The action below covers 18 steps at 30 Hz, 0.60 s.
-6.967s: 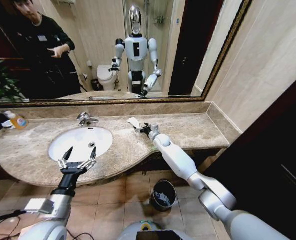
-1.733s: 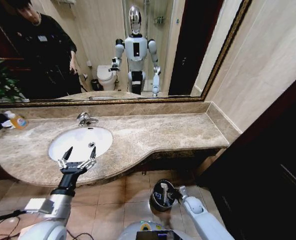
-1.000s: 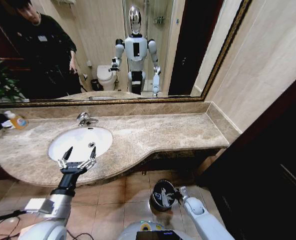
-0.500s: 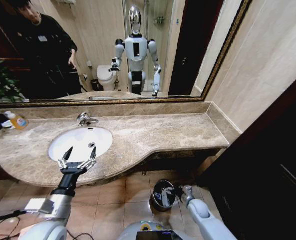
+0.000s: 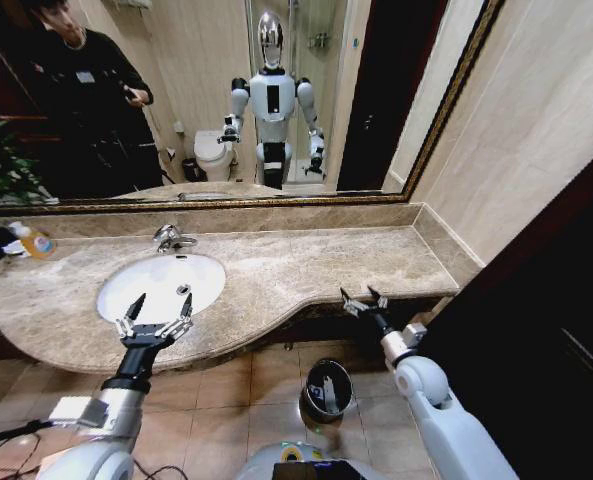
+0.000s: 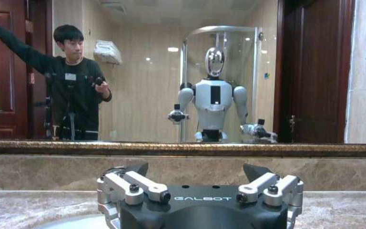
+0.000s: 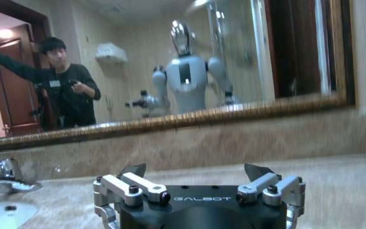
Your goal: Pick up the trash from the sink and place it in the trash bin.
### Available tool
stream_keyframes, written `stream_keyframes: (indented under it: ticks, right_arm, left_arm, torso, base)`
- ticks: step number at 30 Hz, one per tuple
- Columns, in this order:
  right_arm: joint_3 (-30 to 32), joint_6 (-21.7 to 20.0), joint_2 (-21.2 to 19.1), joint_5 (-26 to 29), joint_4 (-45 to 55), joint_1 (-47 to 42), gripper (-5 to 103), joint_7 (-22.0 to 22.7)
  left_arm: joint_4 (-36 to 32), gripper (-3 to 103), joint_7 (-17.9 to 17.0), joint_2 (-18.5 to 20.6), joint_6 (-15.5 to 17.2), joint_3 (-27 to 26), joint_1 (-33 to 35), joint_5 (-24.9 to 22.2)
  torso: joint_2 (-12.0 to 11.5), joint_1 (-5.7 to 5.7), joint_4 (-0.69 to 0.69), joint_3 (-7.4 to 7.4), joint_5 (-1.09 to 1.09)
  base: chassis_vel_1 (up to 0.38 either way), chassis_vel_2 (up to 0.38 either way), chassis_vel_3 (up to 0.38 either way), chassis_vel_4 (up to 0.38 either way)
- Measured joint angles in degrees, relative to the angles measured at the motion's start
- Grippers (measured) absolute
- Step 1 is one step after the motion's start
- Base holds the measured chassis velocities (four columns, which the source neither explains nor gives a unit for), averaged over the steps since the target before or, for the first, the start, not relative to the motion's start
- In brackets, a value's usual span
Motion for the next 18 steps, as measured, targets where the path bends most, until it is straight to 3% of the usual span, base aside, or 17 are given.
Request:
stream_keyframes:
  ticks: [9,18]
  right_arm:
    - [5.4,2.7,1.9,-1.8,6.8,-8.0,100,-4.4]
    - [11.2,2.6,2.8,-1.7,9.5,-17.4,100,-4.2]
  left_arm:
    - [0.0,100,0.0,0.0,0.0,0.0,0.0,0.0]
    - [0.0,100,0.0,0.0,0.0,0.0,0.0,0.0]
  torso:
    - [0.0,0.00,-0.01,0.00,0.01]
    - [0.0,0.00,-0.01,0.00,0.00]
  base:
    - [0.000,0.000,0.000,0.000]
    - [0.000,0.000,0.000,0.000]
